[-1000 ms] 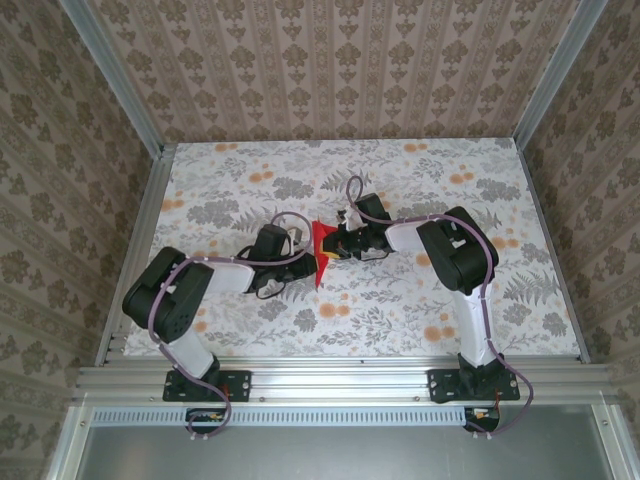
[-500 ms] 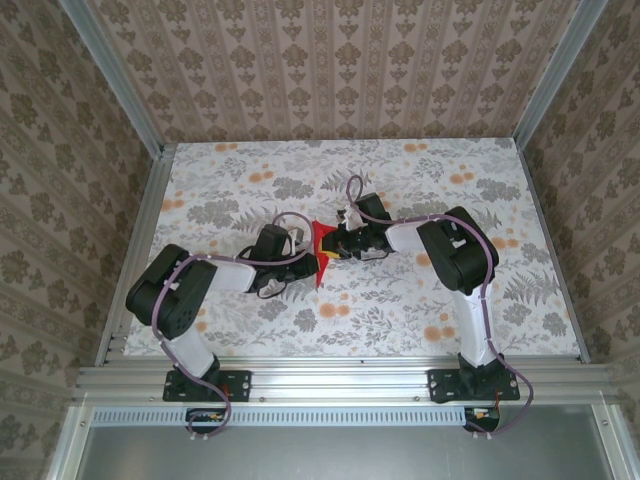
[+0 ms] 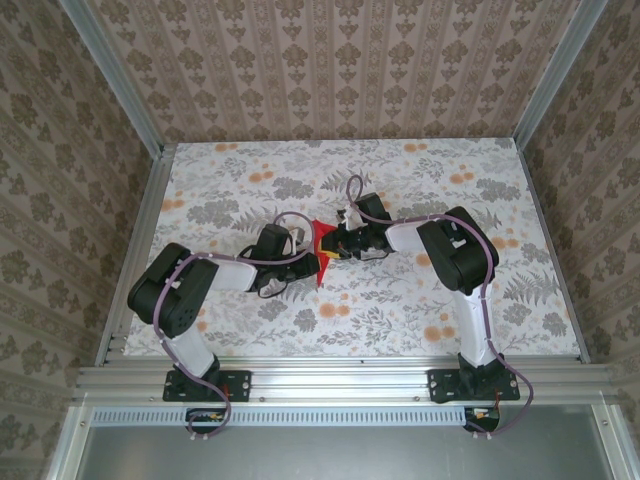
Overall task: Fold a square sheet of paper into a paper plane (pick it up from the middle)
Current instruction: Fold the wing for the fifth time at the center of the table.
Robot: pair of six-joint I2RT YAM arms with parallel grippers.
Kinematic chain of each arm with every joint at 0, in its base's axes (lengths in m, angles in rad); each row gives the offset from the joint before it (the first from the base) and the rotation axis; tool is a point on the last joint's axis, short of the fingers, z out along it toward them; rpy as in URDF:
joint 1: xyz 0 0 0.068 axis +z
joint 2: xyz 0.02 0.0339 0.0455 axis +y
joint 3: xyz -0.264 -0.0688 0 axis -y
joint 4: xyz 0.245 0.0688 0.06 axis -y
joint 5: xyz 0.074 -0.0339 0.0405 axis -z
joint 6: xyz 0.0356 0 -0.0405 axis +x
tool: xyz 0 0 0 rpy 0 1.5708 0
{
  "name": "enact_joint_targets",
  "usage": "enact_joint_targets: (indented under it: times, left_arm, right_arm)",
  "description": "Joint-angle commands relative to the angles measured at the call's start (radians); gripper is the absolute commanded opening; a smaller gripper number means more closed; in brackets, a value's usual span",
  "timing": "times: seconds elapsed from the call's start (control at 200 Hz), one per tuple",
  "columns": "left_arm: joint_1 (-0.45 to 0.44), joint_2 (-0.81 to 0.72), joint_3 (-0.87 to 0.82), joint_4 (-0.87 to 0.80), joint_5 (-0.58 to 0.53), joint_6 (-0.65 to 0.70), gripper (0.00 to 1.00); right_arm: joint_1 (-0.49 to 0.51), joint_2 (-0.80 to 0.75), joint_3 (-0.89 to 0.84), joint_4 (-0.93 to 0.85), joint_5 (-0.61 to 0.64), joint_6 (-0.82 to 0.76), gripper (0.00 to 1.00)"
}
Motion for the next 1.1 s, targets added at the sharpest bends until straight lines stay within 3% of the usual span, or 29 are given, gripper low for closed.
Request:
enact_joint_targets:
  times: [0.0,0.59,0.85,1.095]
  left_arm:
    - [-0.011,0.020,0.030,-0.036,-0.033,-0.005,0.18]
    - [-0.119,0.023,0.220,-0.520,-0.333,0.083,0.13]
    - [-0.138,0.057,0.267,-0.593,-0.364,0.086,0.14]
    - [-0.142,0.078,0.294,-0.626,-0.362,0.093,0.21]
  right_arm:
    - [-0.020,0.067,-0.030,-0.127,0.112,-0.032,0.23]
    - [-0.022,0.030,-0.024,-0.119,0.116,-0.010,0.23]
    - [-0.031,-0.037,-0.017,-0.108,0.118,0.009,0.23]
    - [-0.032,-0.048,-0.022,-0.107,0.109,0.014,0.22]
